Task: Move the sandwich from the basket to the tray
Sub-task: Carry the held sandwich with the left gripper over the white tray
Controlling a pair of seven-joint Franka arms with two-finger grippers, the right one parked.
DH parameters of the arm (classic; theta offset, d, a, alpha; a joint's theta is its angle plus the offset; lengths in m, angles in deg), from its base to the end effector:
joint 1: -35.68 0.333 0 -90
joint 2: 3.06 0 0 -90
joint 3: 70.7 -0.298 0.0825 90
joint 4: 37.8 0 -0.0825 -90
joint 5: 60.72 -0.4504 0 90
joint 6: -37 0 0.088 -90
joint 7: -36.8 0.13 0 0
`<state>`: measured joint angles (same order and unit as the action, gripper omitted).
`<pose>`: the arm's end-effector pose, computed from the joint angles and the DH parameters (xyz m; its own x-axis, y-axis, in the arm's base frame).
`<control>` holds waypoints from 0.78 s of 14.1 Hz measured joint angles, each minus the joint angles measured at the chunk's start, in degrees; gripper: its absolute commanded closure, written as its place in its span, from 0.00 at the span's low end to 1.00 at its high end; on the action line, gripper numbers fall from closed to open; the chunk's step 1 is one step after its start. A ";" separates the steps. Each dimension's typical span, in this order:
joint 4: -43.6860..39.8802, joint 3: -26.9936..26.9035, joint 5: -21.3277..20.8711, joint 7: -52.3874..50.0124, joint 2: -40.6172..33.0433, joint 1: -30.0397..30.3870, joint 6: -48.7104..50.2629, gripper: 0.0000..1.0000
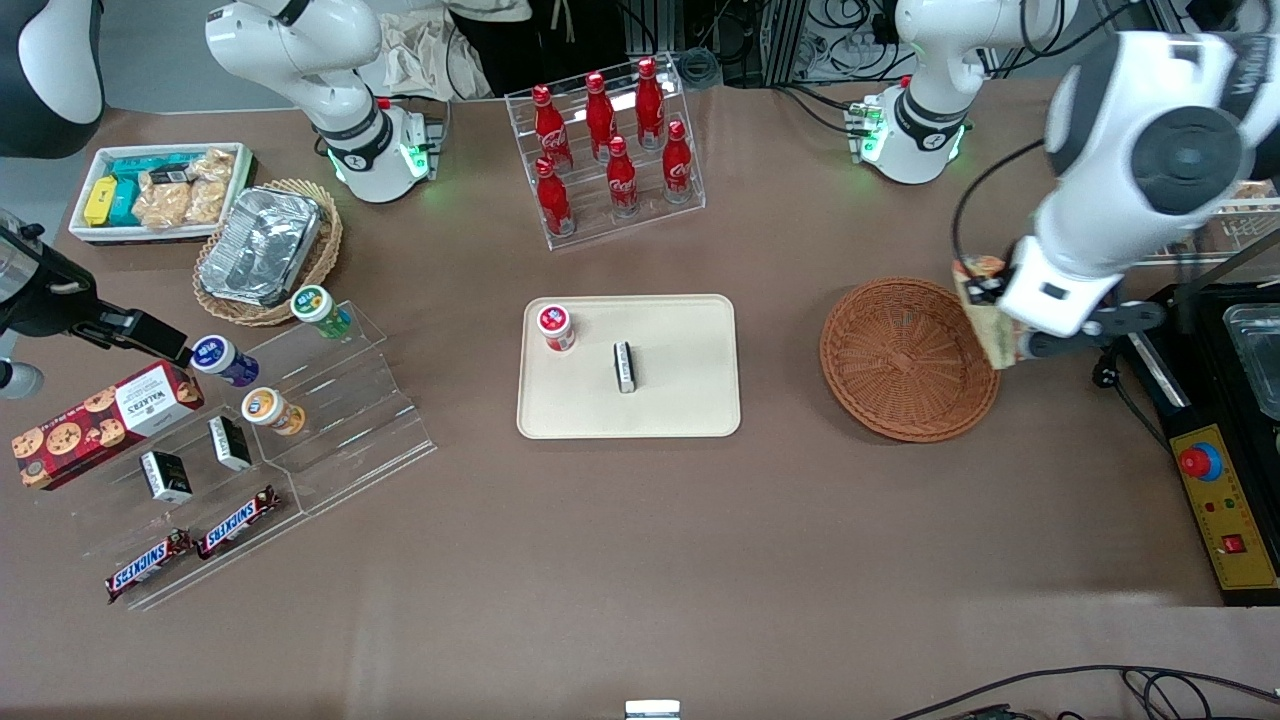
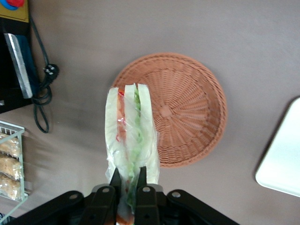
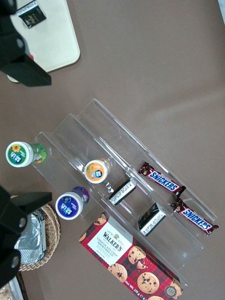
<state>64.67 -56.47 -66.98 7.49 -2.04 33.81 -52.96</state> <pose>0.5808 -0.1523 0.4587 0.9613 0.2284 -0.1538 0.1955 -0.9595 -0.2029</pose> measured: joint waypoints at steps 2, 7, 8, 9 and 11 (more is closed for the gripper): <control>0.04 0.81 0.05 -3.79 0.82 -3.14 0.09 1.00; -0.04 0.96 6.29 -6.25 2.15 -4.63 -0.08 1.00; -0.08 0.97 6.55 -6.46 2.51 -5.07 -0.21 1.00; -0.12 1.01 6.72 -6.51 2.85 -5.93 -0.69 1.00; -0.16 1.08 6.74 -6.83 3.44 -9.04 -3.16 1.00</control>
<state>64.51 -55.39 -60.24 0.66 1.40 24.77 -56.12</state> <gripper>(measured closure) 0.850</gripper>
